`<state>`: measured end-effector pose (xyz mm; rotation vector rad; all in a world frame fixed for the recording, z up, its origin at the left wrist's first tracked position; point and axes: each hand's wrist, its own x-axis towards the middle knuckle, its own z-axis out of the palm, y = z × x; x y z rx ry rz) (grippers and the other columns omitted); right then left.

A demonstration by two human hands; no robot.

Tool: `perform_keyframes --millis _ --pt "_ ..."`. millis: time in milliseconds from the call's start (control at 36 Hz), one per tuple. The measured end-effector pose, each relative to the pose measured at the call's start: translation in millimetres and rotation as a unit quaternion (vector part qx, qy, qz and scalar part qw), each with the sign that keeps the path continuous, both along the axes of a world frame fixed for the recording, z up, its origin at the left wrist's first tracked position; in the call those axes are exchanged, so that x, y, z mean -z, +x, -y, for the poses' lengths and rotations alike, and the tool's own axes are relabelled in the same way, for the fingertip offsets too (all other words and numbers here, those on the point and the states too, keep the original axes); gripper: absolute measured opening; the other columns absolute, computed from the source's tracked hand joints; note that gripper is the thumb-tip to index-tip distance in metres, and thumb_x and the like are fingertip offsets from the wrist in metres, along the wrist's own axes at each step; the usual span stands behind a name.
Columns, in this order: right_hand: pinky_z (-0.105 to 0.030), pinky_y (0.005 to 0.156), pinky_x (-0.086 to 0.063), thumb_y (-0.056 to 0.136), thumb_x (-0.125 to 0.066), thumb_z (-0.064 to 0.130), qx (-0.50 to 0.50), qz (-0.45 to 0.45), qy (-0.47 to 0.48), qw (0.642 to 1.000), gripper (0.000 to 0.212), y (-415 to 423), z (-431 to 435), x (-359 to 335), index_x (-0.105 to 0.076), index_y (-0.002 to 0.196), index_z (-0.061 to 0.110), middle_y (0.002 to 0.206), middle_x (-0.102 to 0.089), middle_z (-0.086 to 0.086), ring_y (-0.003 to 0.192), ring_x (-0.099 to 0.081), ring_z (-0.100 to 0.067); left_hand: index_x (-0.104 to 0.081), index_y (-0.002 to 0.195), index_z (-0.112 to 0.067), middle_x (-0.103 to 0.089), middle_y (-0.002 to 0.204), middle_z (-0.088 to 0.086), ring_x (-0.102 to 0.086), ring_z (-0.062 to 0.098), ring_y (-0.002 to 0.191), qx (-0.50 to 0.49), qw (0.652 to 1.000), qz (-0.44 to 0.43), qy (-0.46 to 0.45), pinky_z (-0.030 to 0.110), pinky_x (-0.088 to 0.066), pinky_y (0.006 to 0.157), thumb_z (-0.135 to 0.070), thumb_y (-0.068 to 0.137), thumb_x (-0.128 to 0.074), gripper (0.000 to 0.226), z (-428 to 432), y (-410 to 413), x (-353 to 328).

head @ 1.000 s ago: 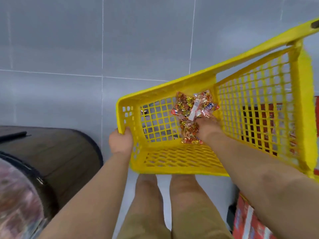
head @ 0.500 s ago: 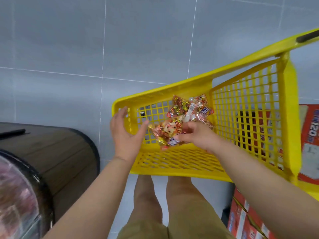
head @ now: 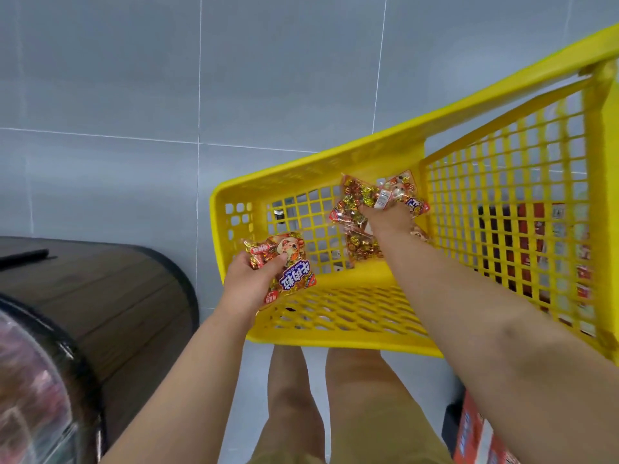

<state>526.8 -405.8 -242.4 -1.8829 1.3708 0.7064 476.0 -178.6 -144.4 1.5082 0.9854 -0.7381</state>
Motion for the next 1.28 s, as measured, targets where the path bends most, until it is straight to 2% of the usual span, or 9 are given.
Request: perform_keyframes --millis 167,361,444,556,694,861,1000,1139,1278 --pt "-0.033 0.096 -0.041 0.073 -0.079 0.035 0.006 0.031 -0.003 1.0 0.08 5.0 -4.3 21.8 -0.038 0.132 -0.001 0.135 -0.05 -0.017 0.125 -0.047 -0.031 -0.059 0.093 -0.029 -0.071 0.096 -0.002 -0.07 0.016 0.085 0.002 0.999 0.026 0.029 0.034 -0.058 0.072 -0.021 0.081 -0.076 0.022 6.1 -0.6 4.1" --pt "-0.033 0.076 -0.049 0.082 -0.07 0.018 0.06 0.121 0.072 0.988 0.017 -18.9 2.7 -14.9 -0.062 0.097 0.019 0.096 -0.067 -0.002 0.093 -0.062 -0.025 -0.058 0.106 -0.027 -0.07 0.102 -0.001 -0.069 0.016 0.086 -0.034 0.999 -0.003 0.032 0.03 -0.057 0.066 -0.026 0.084 -0.072 0.025 14.4 4.5 3.1" --pt "-0.034 0.073 -0.049 0.079 -0.071 0.01 0.129 0.16 0.182 0.962 0.014 -33.4 8.0 -52.5 -0.062 0.078 0.021 0.081 -0.066 0.002 0.083 -0.064 -0.022 -0.059 0.116 -0.024 -0.07 0.107 0.002 -0.069 0.02 0.091 -0.055 0.998 -0.018 0.016 0.041 -0.058 0.08 -0.026 0.086 -0.07 0.032 18.2 8.2 0.7" --pt "-0.029 0.072 -0.048 0.078 -0.073 0.013 0.047 0.121 0.347 0.929 0.018 -56.4 -2.7 -90.9 -0.065 0.089 0.024 0.08 -0.069 0.007 0.083 -0.064 -0.014 -0.062 0.111 -0.029 -0.071 0.111 0.001 -0.067 0.022 0.102 -0.061 0.996 -0.039 -0.049 0.049 -0.054 0.089 -0.031 0.087 -0.068 0.025 25.7 12.6 -6.2" --pt "-0.048 0.091 -0.046 0.079 -0.073 0.03 -0.046 0.087 0.293 0.951 0.043 -65.7 -31.7 -106.2 -0.057 0.105 0.001 0.109 -0.06 -0.024 0.09 -0.061 -0.028 -0.062 0.121 -0.025 -0.069 0.119 0.006 -0.067 0.023 0.106 -0.044 0.979 -0.009 -0.198 0.042 -0.058 0.079 -0.056 0.076 -0.055 0.055 25.8 13.9 -15.8" --pt "-0.014 0.066 -0.041 0.085 -0.057 0.054 -0.121 0.07 0.321 0.937 0.025 -51.2 -38.5 -88.2 -0.057 0.098 0.033 0.095 -0.059 0.02 0.09 -0.057 0.0 -0.056 0.11 -0.027 -0.071 0.109 0.007 -0.071 0.028 0.094 -0.019 0.998 -0.014 -0.056 0.048 -0.058 0.076 -0.032 0.049 -0.085 0.068 17.2 10.3 -9.0" --pt "-0.037 0.099 -0.041 0.08 -0.068 0.042 -0.038 0.045 -0.019 0.998 0.056 -38.4 -3.2 -22.2 -0.053 0.122 0.008 0.128 -0.055 -0.01 0.123 -0.046 -0.029 -0.058 0.112 -0.025 -0.071 0.107 0.009 -0.071 0.03 0.091 -0.039 0.999 0.007 -0.013 0.041 -0.059 0.062 -0.021 0.064 -0.085 0.056 17.5 4.4 -4.9" --pt "-0.038 0.109 -0.027 0.066 -0.08 0.044 -0.064 -0.113 -0.016 0.991 0.105 -49.1 9.2 14.9 -0.019 0.143 0.007 0.147 -0.028 -0.015 0.136 -0.026 -0.031 -0.056 0.099 -0.032 -0.07 0.104 0.003 -0.07 0.026 0.093 -0.047 0.999 -0.003 0.021 0.049 -0.058 0.079 -0.021 0.068 -0.085 0.043 19.7 -3.3 -3.2" --pt "-0.038 0.095 -0.042 0.067 -0.083 0.032 -0.069 -0.06 0.013 0.996 0.086 -57.2 8.4 27.9 -0.031 0.131 0.009 0.133 -0.049 -0.015 0.123 -0.047 -0.034 -0.057 0.096 -0.03 -0.071 0.102 0.002 -0.07 0.026 0.093 -0.062 0.998 0.003 0.026 0.048 -0.058 0.078 -0.018 0.069 -0.084 0.04 21.6 -10.7 -5.2"
